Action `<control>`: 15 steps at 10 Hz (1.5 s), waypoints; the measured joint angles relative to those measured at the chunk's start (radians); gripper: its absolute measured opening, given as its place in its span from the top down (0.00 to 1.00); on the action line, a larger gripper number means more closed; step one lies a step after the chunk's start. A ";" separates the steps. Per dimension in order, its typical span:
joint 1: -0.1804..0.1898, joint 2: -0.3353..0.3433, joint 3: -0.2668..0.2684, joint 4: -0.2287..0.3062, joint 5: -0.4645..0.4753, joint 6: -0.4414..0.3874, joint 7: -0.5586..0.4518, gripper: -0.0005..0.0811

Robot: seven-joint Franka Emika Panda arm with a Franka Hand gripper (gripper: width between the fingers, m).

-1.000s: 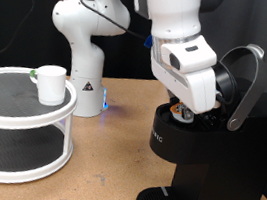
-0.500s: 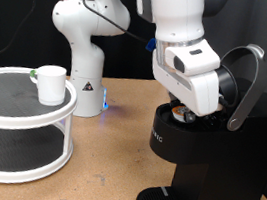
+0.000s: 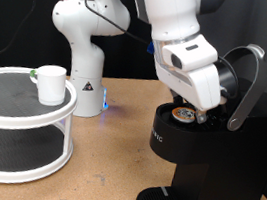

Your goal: Make a cup of coffee with the keurig machine

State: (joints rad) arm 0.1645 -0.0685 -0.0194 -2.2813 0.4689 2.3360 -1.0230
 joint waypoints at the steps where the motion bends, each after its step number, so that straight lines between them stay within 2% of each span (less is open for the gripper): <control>1: -0.002 -0.016 -0.009 -0.003 0.039 -0.003 -0.031 0.02; 3: -0.015 -0.064 -0.036 -0.004 0.065 -0.058 -0.059 0.01; 6: -0.043 -0.117 -0.064 -0.008 0.038 -0.143 -0.062 0.00; 7: -0.043 -0.116 -0.064 -0.008 0.039 -0.142 -0.062 0.00; 10: -0.043 -0.125 -0.079 -0.004 0.145 -0.135 -0.078 0.00; 12: -0.043 -0.147 -0.097 0.021 0.181 -0.186 -0.078 0.00; 15: -0.047 -0.176 -0.116 0.081 0.184 -0.277 -0.038 0.00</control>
State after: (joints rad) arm 0.1175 -0.2448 -0.1354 -2.1999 0.6527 2.0589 -1.0615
